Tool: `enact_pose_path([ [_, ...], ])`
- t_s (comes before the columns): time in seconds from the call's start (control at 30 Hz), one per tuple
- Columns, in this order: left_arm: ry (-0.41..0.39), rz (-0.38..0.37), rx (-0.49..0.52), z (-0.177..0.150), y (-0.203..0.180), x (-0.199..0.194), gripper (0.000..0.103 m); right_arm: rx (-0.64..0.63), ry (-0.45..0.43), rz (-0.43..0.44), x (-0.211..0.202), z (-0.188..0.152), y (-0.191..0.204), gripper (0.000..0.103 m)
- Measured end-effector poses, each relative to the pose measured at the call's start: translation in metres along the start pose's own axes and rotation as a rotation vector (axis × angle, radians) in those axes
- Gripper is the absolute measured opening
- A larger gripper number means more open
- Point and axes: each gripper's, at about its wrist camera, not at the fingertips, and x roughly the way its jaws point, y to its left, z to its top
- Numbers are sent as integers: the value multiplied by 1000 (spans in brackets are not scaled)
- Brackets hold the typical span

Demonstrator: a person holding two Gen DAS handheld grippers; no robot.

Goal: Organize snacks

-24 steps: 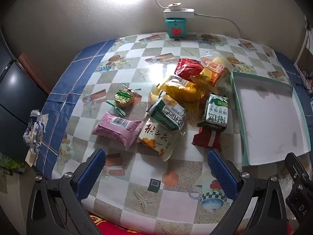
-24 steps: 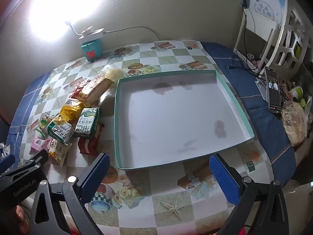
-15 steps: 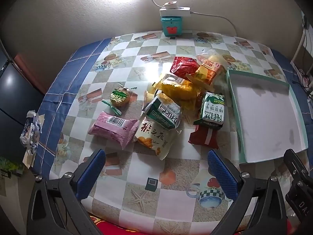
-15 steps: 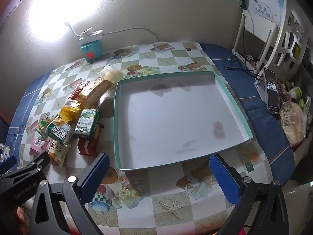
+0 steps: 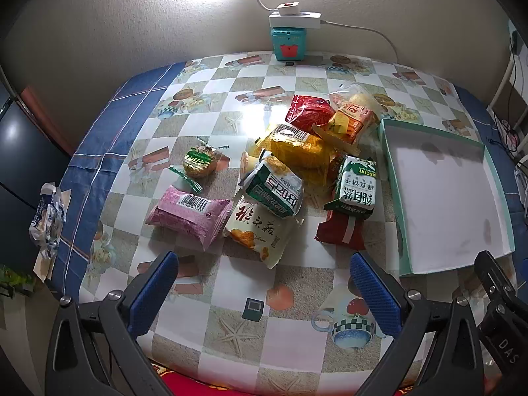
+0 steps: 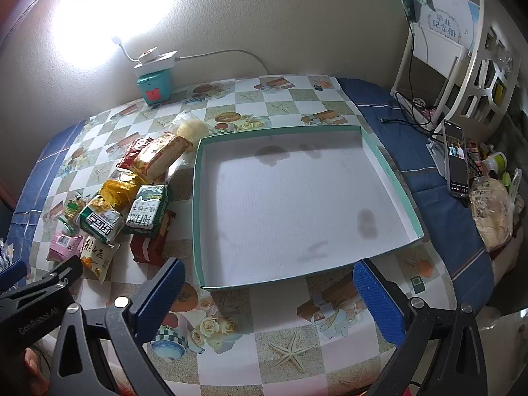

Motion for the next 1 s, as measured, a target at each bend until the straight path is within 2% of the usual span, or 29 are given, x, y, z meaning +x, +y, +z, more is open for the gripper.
enact_pose_path([
  [1.0, 10, -4, -7, -3, 2, 2, 103, -2, -2, -3, -2, 0, -1, 103],
])
